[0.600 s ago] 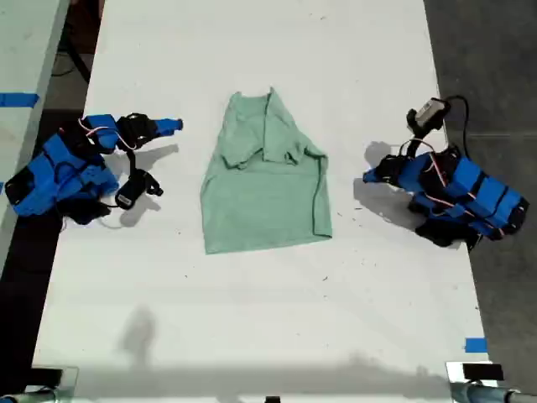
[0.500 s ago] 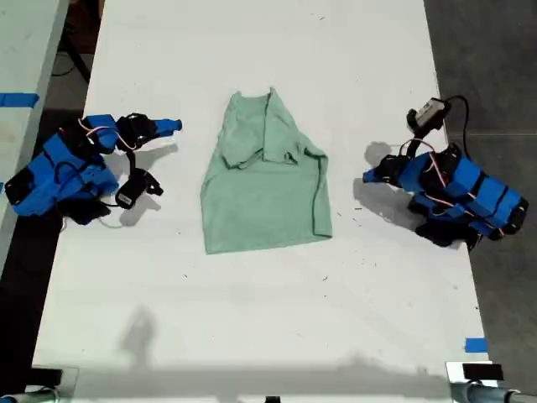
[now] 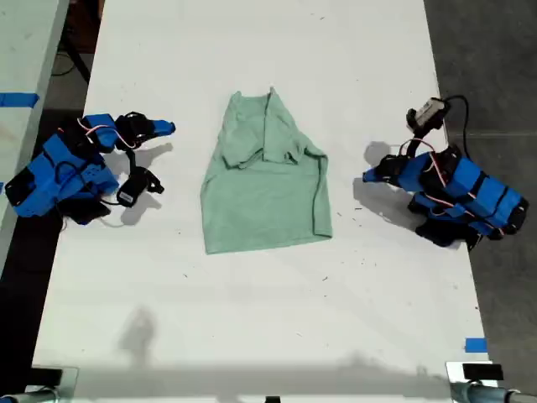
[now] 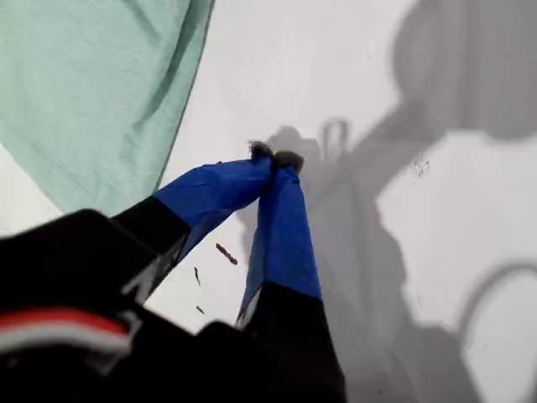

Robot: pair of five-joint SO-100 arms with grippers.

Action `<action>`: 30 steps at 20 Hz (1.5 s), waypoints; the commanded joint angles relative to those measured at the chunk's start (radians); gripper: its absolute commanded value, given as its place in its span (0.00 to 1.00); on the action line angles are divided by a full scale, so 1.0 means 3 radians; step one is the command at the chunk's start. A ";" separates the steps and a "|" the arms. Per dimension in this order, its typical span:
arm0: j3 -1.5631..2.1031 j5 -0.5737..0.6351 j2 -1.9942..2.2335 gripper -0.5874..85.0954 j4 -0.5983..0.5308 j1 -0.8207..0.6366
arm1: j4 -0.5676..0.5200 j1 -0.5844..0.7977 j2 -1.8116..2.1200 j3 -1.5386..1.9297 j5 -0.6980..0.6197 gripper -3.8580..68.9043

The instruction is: Fold t shirt

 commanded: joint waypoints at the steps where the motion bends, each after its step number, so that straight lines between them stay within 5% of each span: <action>1: 0.0118 -0.0026 0.0031 0.00 0.0010 -0.0072 | -0.0199 -0.0087 -0.0066 -0.0015 -0.0199 0.06; 4: 0.0118 -0.0026 0.0031 0.00 0.0005 -0.0102 | -0.0245 -0.0399 -0.1150 -0.0936 0.0092 0.07; 9: 0.0118 -0.0041 0.0031 0.00 0.0015 -0.0077 | -0.1120 -0.1110 -0.3206 -0.1698 0.0476 0.13; 11: 0.0118 -0.0041 0.0031 0.00 0.0015 -0.0077 | -0.1478 -0.1171 -0.3615 -0.1779 0.0445 0.72; 15: 0.0118 -0.0036 0.0031 0.00 0.0015 -0.0087 | -0.1744 -0.1335 -0.4832 -0.2419 0.0327 0.56; 17: 0.0118 -0.0041 0.0031 0.00 0.0020 -0.0072 | -0.1795 -0.1360 -0.5338 -0.2644 0.0465 0.15; 18: 0.0118 -0.0041 0.0031 0.00 0.0020 -0.0072 | -0.1841 -0.1345 -0.5410 -0.2623 0.0527 0.06; 21: 0.0118 -0.0031 0.0031 0.00 0.0020 -0.0072 | -0.1846 -0.1222 -0.5001 -0.2357 0.0527 0.06; 30: 0.0118 -0.0036 0.0031 0.00 0.0020 -0.0077 | -0.1043 -0.1115 -0.4045 -0.3058 0.0077 0.06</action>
